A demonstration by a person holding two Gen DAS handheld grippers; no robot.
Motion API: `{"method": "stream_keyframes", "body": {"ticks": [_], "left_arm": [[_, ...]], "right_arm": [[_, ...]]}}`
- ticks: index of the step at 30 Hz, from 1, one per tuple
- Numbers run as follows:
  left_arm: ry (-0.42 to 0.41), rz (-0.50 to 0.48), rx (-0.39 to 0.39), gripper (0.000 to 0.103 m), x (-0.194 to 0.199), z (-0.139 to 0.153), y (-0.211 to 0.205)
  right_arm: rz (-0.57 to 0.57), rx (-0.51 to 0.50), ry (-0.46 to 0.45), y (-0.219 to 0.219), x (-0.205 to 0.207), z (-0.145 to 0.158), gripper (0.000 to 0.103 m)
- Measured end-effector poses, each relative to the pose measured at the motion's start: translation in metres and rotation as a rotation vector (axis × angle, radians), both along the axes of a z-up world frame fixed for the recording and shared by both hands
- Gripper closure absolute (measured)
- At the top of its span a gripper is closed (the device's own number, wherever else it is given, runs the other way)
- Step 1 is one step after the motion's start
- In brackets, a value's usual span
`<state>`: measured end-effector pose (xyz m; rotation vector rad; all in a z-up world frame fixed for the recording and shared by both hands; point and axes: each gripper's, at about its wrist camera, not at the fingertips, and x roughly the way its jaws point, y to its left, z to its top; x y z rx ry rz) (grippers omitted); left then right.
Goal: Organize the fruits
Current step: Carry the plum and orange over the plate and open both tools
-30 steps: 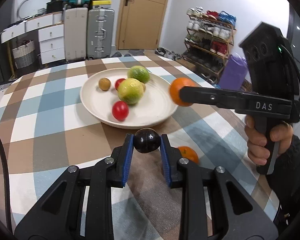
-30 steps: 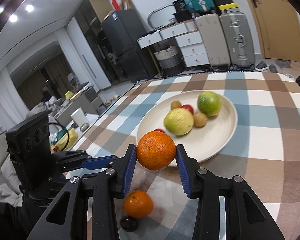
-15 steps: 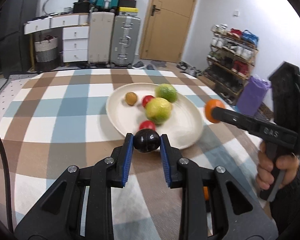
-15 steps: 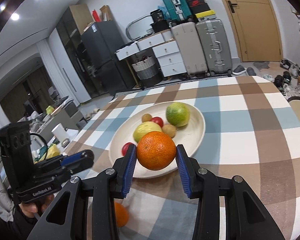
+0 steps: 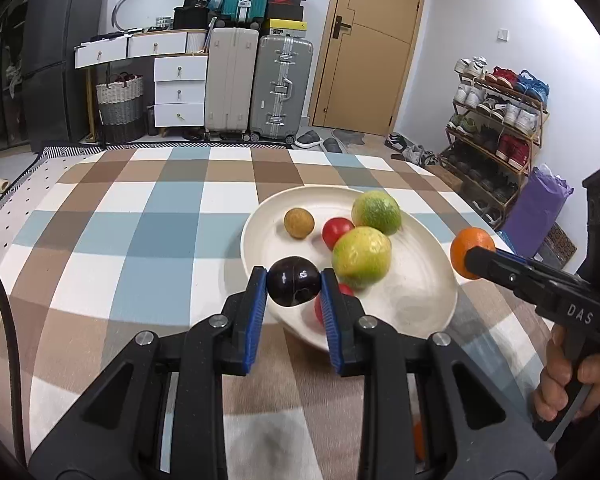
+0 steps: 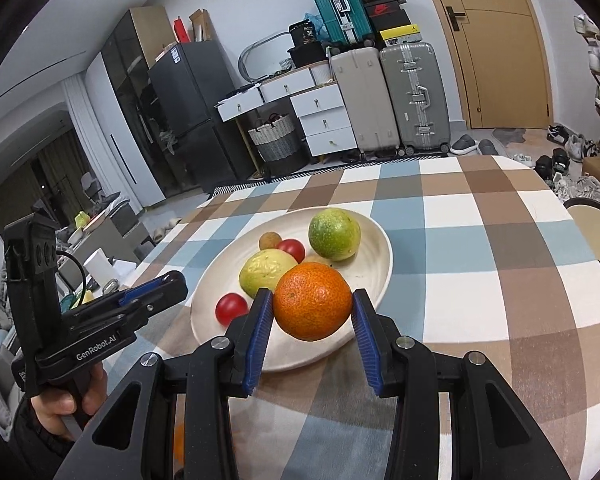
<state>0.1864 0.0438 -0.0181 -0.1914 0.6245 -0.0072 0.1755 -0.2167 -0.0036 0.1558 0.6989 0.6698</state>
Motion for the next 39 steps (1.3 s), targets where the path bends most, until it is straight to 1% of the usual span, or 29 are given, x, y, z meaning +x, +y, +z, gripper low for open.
{"method": "stream_keyframes", "body": {"ticks": [6, 10, 14, 17, 21, 27, 31, 33, 35, 39], "left_arm": [[0.000, 0.004, -0.010, 0.079, 0.015, -0.001, 0.001], [-0.006, -0.002, 0.011, 0.079, 0.017, -0.001, -0.004], [-0.011, -0.013, 0.027, 0.079, 0.018, 0.000, -0.008], [0.000, -0.008, 0.028, 0.079, 0.019, -0.001, -0.007], [-0.003, -0.007, 0.036, 0.079, 0.019, -0.001, -0.008], [-0.019, -0.017, 0.068, 0.079, 0.016, 0.001, -0.015], [-0.029, -0.011, 0.068, 0.079, 0.013, 0.003, -0.014], [-0.031, -0.001, 0.065, 0.077, 0.013, 0.003, -0.012], [-0.033, 0.008, 0.060, 0.072, 0.012, 0.003, -0.010], [-0.049, 0.019, 0.063, 0.064, 0.008, 0.005, -0.010]], "right_arm": [[-0.028, -0.003, 0.003, 0.002, 0.011, -0.003, 0.062], [-0.058, -0.016, 0.003, 0.003, 0.016, -0.006, 0.062], [-0.082, -0.002, -0.005, 0.000, 0.019, -0.005, 0.062], [-0.067, 0.001, 0.028, 0.003, 0.026, -0.009, 0.062], [-0.033, -0.027, 0.057, 0.011, 0.031, -0.013, 0.062], [-0.048, -0.041, 0.061, 0.012, 0.030, -0.013, 0.062], [-0.066, -0.027, 0.061, 0.008, 0.030, -0.013, 0.061], [-0.075, -0.023, 0.052, 0.006, 0.028, -0.011, 0.060], [-0.075, -0.017, 0.036, 0.004, 0.026, -0.009, 0.056], [-0.066, -0.030, 0.006, 0.008, 0.022, -0.006, 0.056]]}}
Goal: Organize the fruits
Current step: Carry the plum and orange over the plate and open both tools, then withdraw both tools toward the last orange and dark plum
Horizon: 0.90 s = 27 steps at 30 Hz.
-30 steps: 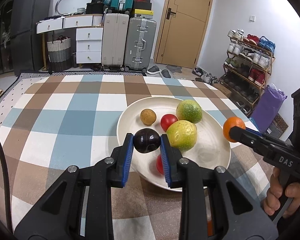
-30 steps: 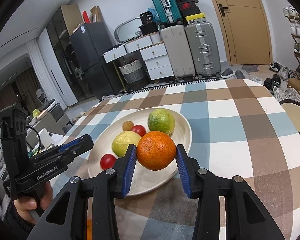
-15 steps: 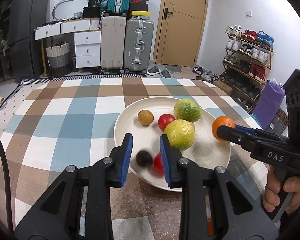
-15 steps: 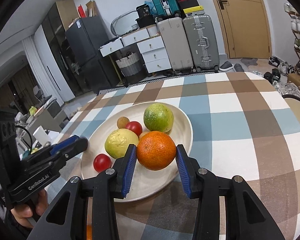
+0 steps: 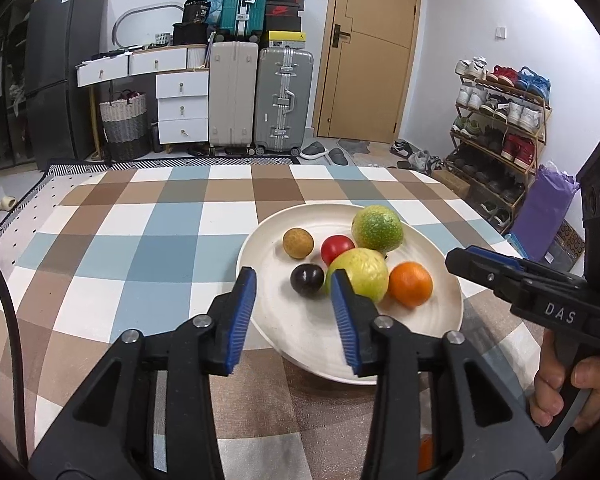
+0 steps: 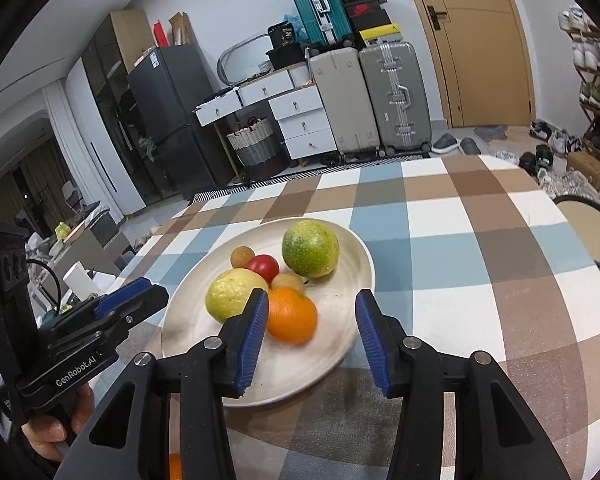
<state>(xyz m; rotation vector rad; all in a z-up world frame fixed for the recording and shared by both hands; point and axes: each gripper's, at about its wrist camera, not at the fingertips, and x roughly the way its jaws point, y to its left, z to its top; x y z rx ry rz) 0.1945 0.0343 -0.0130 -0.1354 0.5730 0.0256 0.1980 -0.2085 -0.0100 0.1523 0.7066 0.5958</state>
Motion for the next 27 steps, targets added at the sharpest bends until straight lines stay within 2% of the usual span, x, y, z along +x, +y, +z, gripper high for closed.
{"method": "stream_keyframes", "body": {"ticks": [1, 2, 4, 6, 7, 9, 11, 12, 15, 16, 19, 22, 27], "left_arm": [[-0.005, 0.005, 0.003, 0.057, -0.001, 0.000, 0.000], [-0.010, 0.012, 0.006, 0.045, -0.003, 0.001, 0.000], [-0.009, 0.022, 0.007, 0.033, -0.005, 0.001, 0.001], [-0.007, 0.025, -0.001, 0.028, -0.007, 0.002, 0.002], [-0.002, 0.027, -0.005, 0.022, -0.007, 0.001, 0.003], [0.014, 0.024, -0.014, 0.021, -0.008, -0.001, 0.004], [0.025, 0.023, -0.012, 0.021, -0.009, -0.002, 0.003], [0.029, 0.025, -0.005, 0.020, -0.009, -0.002, 0.002], [0.038, 0.039, 0.014, 0.008, -0.013, -0.003, 0.000], [0.033, 0.043, 0.017, 0.001, -0.015, -0.003, 0.000], [0.015, 0.044, 0.016, 0.001, -0.021, -0.001, 0.000], [0.029, 0.041, 0.012, 0.001, -0.024, -0.002, -0.001], [0.021, 0.041, 0.009, 0.001, -0.032, -0.001, -0.002]], "right_arm": [[0.002, -0.003, -0.007, 0.000, -0.001, 0.001, 0.055], [0.000, -0.004, -0.010, 0.001, -0.001, 0.001, 0.053], [-0.007, -0.001, -0.015, -0.001, -0.001, 0.001, 0.050], [-0.003, -0.010, -0.003, -0.001, -0.002, 0.000, 0.044], [0.000, -0.014, 0.001, -0.001, -0.002, -0.001, 0.044], [0.001, -0.022, -0.003, -0.001, -0.004, -0.001, 0.042], [0.001, -0.031, -0.010, -0.001, -0.006, 0.000, 0.028], [0.001, -0.036, -0.017, -0.001, -0.008, 0.001, 0.025], [-0.001, -0.034, -0.034, -0.002, -0.011, 0.003, 0.016], [0.000, -0.036, -0.035, -0.002, -0.012, 0.003, 0.012], [0.002, -0.033, -0.037, -0.004, -0.015, 0.003, 0.004], [0.011, -0.023, -0.043, -0.005, -0.018, 0.004, 0.000], [0.026, -0.033, -0.056, -0.003, -0.027, 0.006, 0.000]]}}
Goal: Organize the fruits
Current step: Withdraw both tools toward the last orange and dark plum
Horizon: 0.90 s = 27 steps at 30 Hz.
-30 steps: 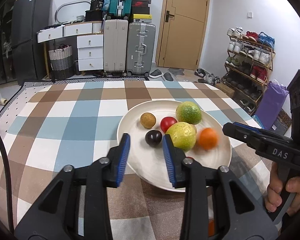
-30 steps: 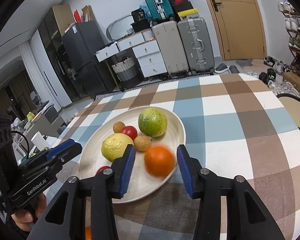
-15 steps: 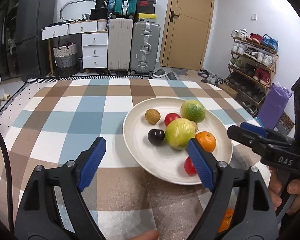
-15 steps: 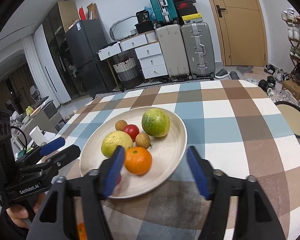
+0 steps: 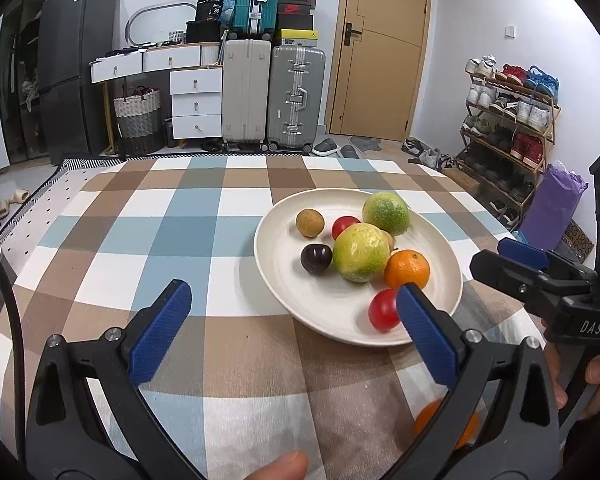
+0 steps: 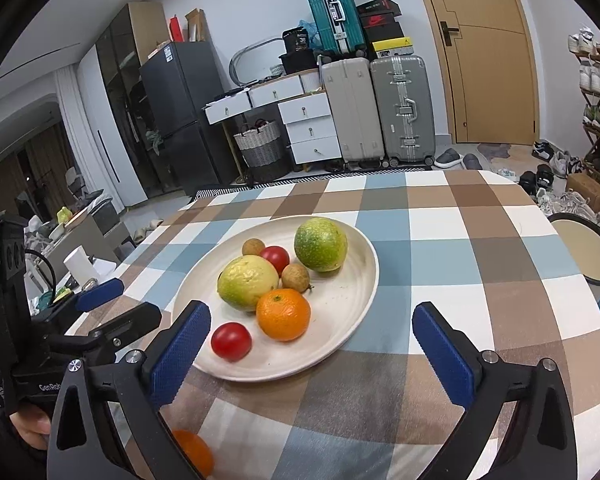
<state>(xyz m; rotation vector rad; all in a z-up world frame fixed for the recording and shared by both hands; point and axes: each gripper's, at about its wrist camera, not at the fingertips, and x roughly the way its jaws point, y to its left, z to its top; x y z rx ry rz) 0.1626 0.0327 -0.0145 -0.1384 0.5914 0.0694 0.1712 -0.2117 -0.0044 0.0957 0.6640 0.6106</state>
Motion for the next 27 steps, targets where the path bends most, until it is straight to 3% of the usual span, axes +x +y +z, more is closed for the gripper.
{"method": "stream_keyframes", "body": {"ticks": [7, 17, 27], "left_arm": [[-0.003, 0.002, -0.001, 0.001, -0.003, 0.000, 0.000], [0.003, 0.016, -0.042, 0.001, -0.038, -0.001, 0.001], [-0.008, 0.012, -0.012, 0.001, -0.065, 0.004, -0.008]], "right_arm": [[-0.009, 0.004, 0.002, -0.005, -0.009, 0.000, 0.000], [-0.005, -0.013, 0.016, -0.008, -0.021, -0.002, 0.000], [0.001, -0.003, 0.015, -0.021, -0.050, 0.000, 0.000]]}}
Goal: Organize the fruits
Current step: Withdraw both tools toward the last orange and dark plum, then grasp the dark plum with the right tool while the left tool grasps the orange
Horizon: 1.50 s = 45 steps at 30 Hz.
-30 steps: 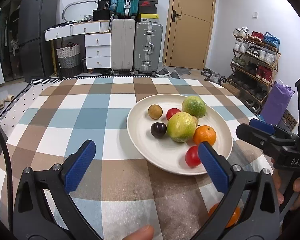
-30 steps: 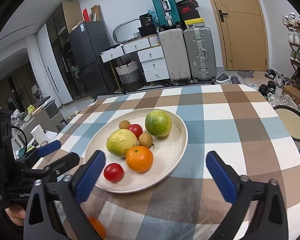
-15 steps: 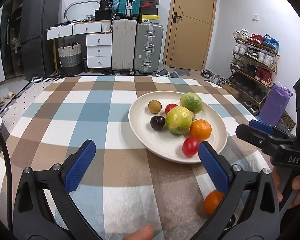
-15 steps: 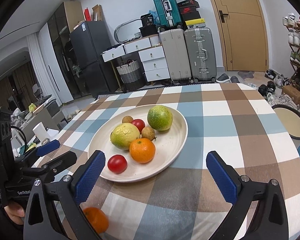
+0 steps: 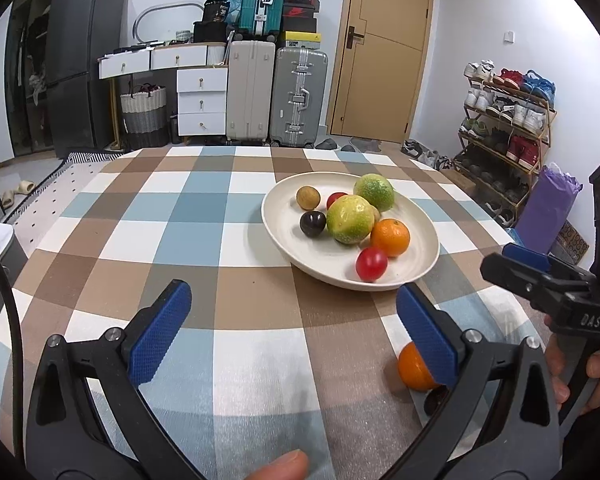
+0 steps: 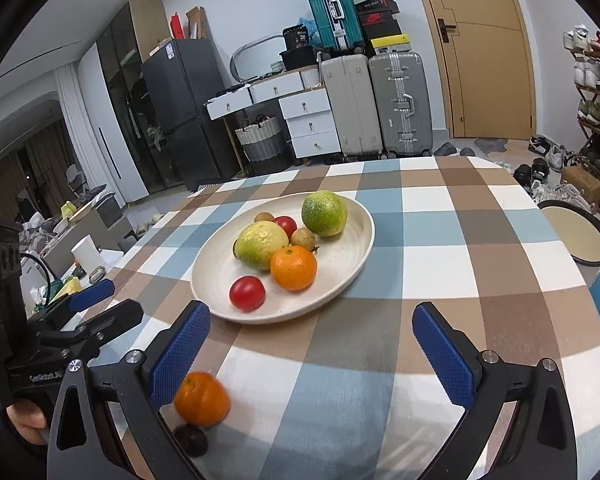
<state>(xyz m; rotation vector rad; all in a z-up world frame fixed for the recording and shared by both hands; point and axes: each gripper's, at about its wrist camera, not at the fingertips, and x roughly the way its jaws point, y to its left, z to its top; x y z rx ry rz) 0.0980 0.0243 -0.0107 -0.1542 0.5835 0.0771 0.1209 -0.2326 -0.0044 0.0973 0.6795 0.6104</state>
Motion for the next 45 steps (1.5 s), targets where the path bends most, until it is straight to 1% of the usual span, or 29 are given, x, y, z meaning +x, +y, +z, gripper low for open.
{"method": "stream_keyframes", "body": {"ticks": [3, 8, 11, 13, 17, 19, 24, 26, 28, 29, 31, 34, 36, 40, 42, 44, 45], "left_arm": [[0.001, -0.004, 0.002, 0.001, -0.007, 0.001, -0.002], [-0.005, -0.008, -0.019, 0.001, -0.020, 0.004, -0.001], [0.008, -0.007, -0.024, 0.001, -0.025, 0.005, 0.000], [0.012, -0.017, -0.044, 0.001, -0.028, 0.006, 0.001], [0.021, -0.015, -0.011, 0.001, -0.035, 0.008, -0.002], [0.037, -0.030, -0.004, 0.001, -0.037, 0.007, -0.005], [0.037, -0.039, 0.019, 0.001, -0.044, 0.006, -0.010], [0.034, -0.040, 0.014, 0.001, -0.046, 0.006, -0.010], [0.029, -0.041, 0.000, 0.001, -0.047, 0.006, -0.008], [0.026, -0.041, -0.005, 0.001, -0.048, 0.006, -0.006], [0.026, -0.038, -0.014, 0.001, -0.047, 0.005, -0.004], [0.031, -0.039, -0.016, 0.001, -0.045, 0.004, -0.004], [0.035, -0.043, -0.014, 0.001, -0.044, 0.002, -0.005], [0.039, -0.048, -0.006, 0.001, -0.043, 0.001, -0.008], [0.044, -0.051, -0.008, 0.001, -0.042, 0.001, -0.008], [0.046, -0.050, -0.013, 0.001, -0.041, 0.000, -0.007], [0.047, -0.049, -0.017, 0.001, -0.041, 0.000, -0.006]], "right_arm": [[0.013, -0.014, 0.005, -0.001, -0.013, 0.000, 0.000], [0.021, -0.036, 0.021, 0.000, -0.028, -0.002, 0.000], [0.021, -0.065, 0.049, 0.002, -0.033, -0.005, 0.000], [0.026, -0.078, 0.064, 0.004, -0.037, -0.004, 0.000], [0.042, -0.109, 0.099, 0.009, -0.047, -0.007, 0.000], [0.073, -0.133, 0.128, 0.015, -0.053, -0.012, 0.000], [0.124, -0.184, 0.135, 0.030, -0.066, -0.020, 0.002], [0.147, -0.201, 0.140, 0.037, -0.069, -0.023, 0.010], [0.168, -0.222, 0.154, 0.043, -0.071, -0.026, 0.014], [0.169, -0.226, 0.154, 0.044, -0.071, -0.027, 0.019], [0.181, -0.238, 0.160, 0.049, -0.071, -0.030, 0.024], [0.204, -0.248, 0.153, 0.053, -0.074, -0.030, 0.029], [0.212, -0.252, 0.150, 0.054, -0.075, -0.030, 0.031], [0.223, -0.266, 0.148, 0.058, -0.076, -0.031, 0.041], [0.224, -0.275, 0.143, 0.059, -0.076, -0.031, 0.043], [0.228, -0.281, 0.138, 0.061, -0.076, -0.030, 0.050], [0.233, -0.281, 0.136, 0.062, -0.077, -0.030, 0.052]]}}
